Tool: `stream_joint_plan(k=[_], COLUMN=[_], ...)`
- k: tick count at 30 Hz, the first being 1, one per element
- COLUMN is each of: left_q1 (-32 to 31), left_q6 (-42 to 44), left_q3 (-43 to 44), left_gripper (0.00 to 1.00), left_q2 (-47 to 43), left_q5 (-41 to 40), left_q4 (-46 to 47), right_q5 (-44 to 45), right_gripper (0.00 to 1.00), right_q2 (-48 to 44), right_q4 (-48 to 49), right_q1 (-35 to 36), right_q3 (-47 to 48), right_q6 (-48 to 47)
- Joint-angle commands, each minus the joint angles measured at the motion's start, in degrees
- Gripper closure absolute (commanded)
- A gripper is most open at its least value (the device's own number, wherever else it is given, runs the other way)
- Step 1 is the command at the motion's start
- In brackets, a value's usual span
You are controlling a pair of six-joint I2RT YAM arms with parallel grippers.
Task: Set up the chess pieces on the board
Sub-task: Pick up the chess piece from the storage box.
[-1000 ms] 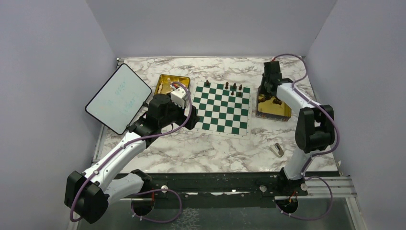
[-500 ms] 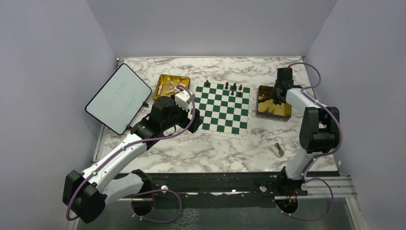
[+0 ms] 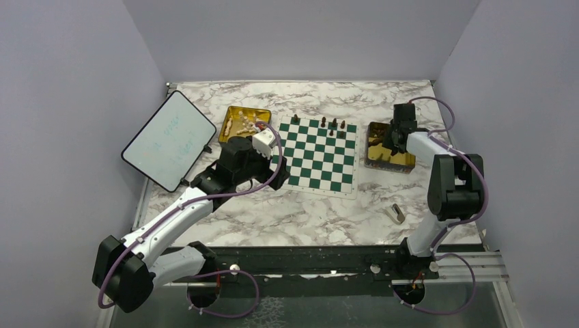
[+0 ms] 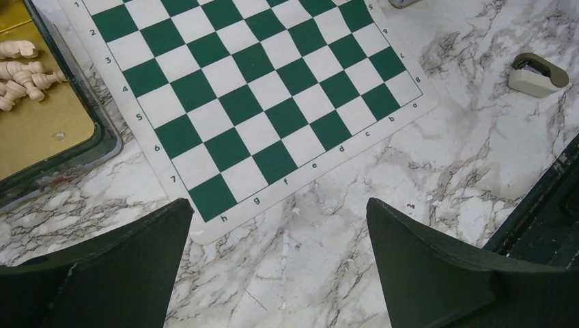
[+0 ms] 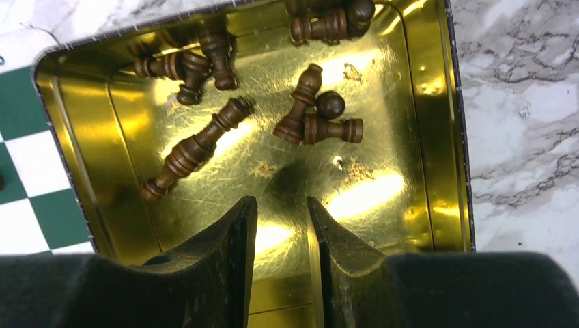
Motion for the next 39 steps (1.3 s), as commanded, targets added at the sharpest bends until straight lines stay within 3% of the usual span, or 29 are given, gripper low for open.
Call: stream_joint_plan(k=[1, 18, 39], left_q1=[-0.1, -0.1, -0.1], left_q6=[-0.4, 0.1, 0.6], left_q3=[-0.3, -0.6, -0.4], left_gripper=[0.01, 0.01, 0.01], left_q2=[0.1, -2.2, -2.8], left_q5=[0.5, -0.7, -1.0], left_q4=[1.4, 1.3, 0.9], right_q5=[-0.2, -1.3, 5.9], right_gripper=[0.62, 0.68, 0.64], right_q2=[-2.9, 0.7, 4.9], right_q4=[1.8, 5.2, 8.6], right_q1=[-0.2, -0.3, -2.2], right_q3=[-1.5, 0.1, 4.8], right_q6=[0.3, -7.6, -9.1])
